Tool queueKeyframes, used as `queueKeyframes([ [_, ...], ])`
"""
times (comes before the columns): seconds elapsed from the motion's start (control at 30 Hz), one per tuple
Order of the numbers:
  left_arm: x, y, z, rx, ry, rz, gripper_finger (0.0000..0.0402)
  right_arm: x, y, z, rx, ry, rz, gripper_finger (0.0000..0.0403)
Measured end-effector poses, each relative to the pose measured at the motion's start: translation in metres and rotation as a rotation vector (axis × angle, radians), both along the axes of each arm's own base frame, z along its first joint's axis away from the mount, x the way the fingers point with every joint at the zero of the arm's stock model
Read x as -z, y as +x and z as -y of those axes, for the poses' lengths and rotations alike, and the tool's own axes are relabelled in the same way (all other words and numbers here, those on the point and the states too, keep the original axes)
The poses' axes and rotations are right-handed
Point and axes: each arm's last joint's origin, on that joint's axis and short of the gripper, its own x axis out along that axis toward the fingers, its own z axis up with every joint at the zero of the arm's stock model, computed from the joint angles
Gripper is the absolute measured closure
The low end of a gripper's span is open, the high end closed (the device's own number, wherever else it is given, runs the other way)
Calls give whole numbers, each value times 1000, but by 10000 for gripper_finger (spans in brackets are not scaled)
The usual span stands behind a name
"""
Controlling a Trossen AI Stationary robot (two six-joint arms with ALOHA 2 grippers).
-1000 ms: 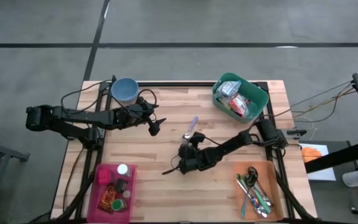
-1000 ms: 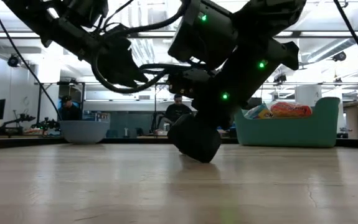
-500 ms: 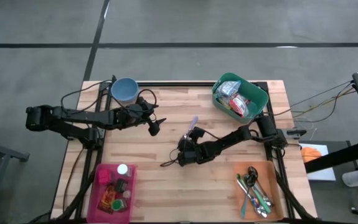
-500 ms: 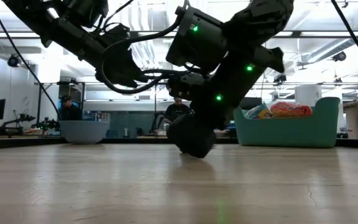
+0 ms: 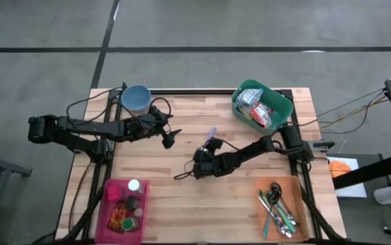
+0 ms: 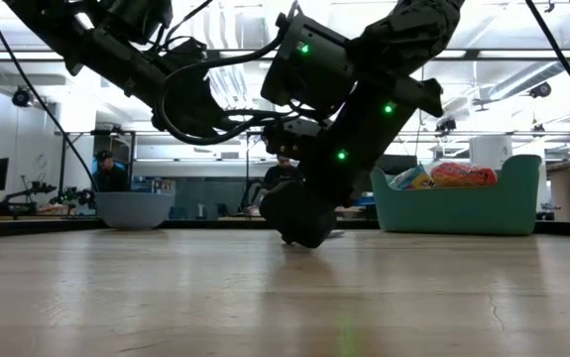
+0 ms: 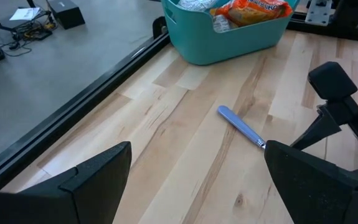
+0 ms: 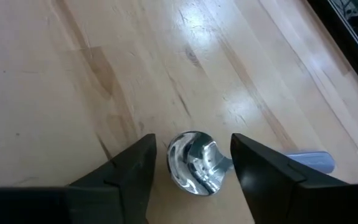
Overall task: Pick & Place Food Item
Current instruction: Put the purple spoon into the orange bin
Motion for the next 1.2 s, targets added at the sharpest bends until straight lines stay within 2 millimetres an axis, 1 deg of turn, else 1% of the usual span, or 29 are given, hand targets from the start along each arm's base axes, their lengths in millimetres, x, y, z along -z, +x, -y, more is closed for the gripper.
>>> queueKeyframes([
  [0.1, 0, 0, 0, 0, 0, 0, 30, 1, 0, 0, -2, 5, 0, 217],
  [0.33, 0, 0, 0, 0, 0, 0, 30, 1, 2, -2, -20, 48, 16, 325],
  [0.47, 0, 0, 0, 0, 0, 0, 30, 1, 2, -3, -26, 25, 9, 378],
  [0.53, 0, 0, 0, 0, 0, 0, 30, 1, 1, -3, -23, 14, 8, 383],
  [1.2, 0, 0, 0, 0, 0, 0, 30, 1, 2, -4, -23, 23, 17, 380],
])
